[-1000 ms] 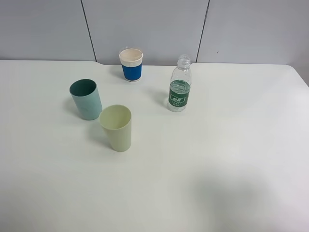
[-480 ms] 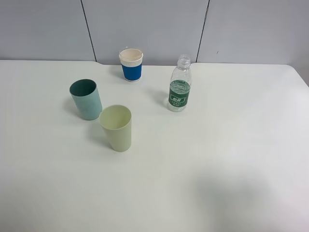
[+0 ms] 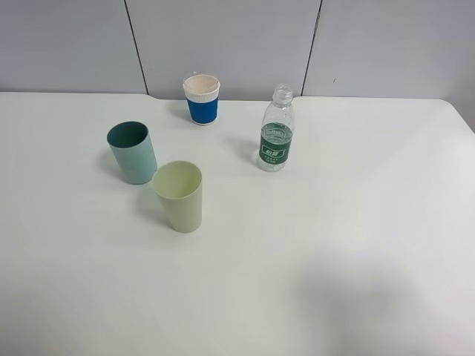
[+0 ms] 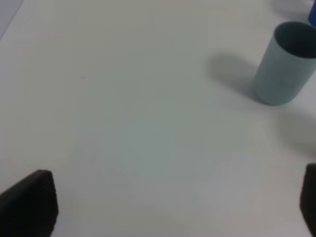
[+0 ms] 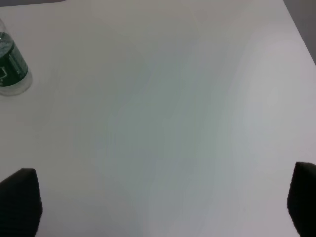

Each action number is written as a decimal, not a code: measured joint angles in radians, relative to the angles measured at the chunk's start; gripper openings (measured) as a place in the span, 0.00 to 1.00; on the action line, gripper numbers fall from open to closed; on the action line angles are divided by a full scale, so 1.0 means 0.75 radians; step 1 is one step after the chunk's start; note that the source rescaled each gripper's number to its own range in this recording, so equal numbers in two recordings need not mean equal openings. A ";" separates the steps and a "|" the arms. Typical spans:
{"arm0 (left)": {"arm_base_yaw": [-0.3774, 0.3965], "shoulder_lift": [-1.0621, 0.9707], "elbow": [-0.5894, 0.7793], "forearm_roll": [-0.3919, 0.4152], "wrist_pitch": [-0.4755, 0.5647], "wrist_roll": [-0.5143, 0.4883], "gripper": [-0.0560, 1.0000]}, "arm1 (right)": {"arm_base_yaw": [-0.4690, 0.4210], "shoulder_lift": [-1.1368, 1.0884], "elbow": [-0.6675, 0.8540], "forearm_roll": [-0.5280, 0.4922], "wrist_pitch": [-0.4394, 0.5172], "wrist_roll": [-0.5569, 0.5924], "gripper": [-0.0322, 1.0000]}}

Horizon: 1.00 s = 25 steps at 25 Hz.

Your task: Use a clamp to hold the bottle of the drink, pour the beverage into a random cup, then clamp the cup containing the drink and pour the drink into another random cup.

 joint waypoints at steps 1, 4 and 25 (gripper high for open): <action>0.000 0.000 0.000 0.000 0.000 0.000 1.00 | 0.000 0.000 0.000 0.000 0.000 0.000 1.00; 0.000 0.000 0.000 0.000 0.000 0.000 1.00 | 0.000 0.000 0.000 0.000 0.000 0.000 1.00; 0.000 0.000 0.000 0.000 0.000 0.003 1.00 | 0.000 0.000 0.000 0.000 0.000 0.000 1.00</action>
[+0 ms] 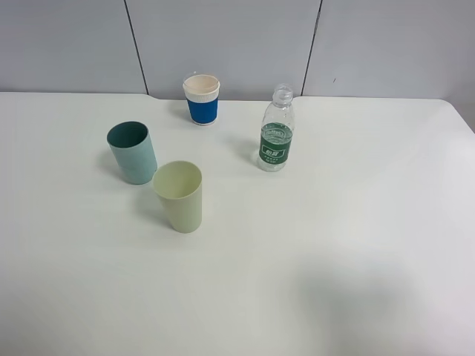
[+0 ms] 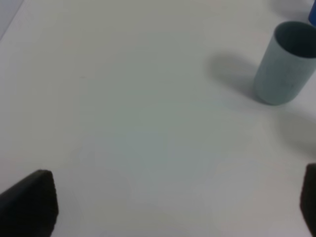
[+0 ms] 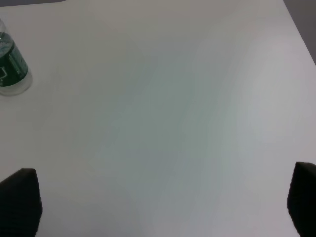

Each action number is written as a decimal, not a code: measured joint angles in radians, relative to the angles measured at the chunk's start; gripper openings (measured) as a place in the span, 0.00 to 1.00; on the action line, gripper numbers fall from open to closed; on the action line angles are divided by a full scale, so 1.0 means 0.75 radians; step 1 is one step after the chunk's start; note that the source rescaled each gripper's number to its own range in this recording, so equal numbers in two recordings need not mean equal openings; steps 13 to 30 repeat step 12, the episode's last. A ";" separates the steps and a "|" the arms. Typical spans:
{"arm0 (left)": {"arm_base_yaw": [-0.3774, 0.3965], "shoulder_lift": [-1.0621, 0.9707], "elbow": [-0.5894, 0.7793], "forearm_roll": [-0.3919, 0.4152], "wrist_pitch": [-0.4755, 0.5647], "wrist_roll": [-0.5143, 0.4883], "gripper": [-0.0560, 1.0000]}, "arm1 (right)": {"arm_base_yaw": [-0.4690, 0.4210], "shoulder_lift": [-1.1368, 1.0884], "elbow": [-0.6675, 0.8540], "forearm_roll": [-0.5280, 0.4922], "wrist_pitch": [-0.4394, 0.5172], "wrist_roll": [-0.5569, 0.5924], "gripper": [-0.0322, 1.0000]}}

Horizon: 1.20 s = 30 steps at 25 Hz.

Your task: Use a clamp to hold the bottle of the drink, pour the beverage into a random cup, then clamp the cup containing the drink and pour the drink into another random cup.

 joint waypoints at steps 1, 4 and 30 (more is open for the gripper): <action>0.000 0.000 0.000 0.000 0.000 0.000 1.00 | 0.000 0.000 0.000 0.000 0.000 0.000 1.00; 0.000 0.000 0.000 0.000 0.000 0.000 1.00 | 0.000 0.000 0.000 0.000 0.000 0.000 1.00; 0.000 0.000 0.000 0.000 0.000 0.000 1.00 | 0.000 0.000 0.000 0.000 0.000 0.000 1.00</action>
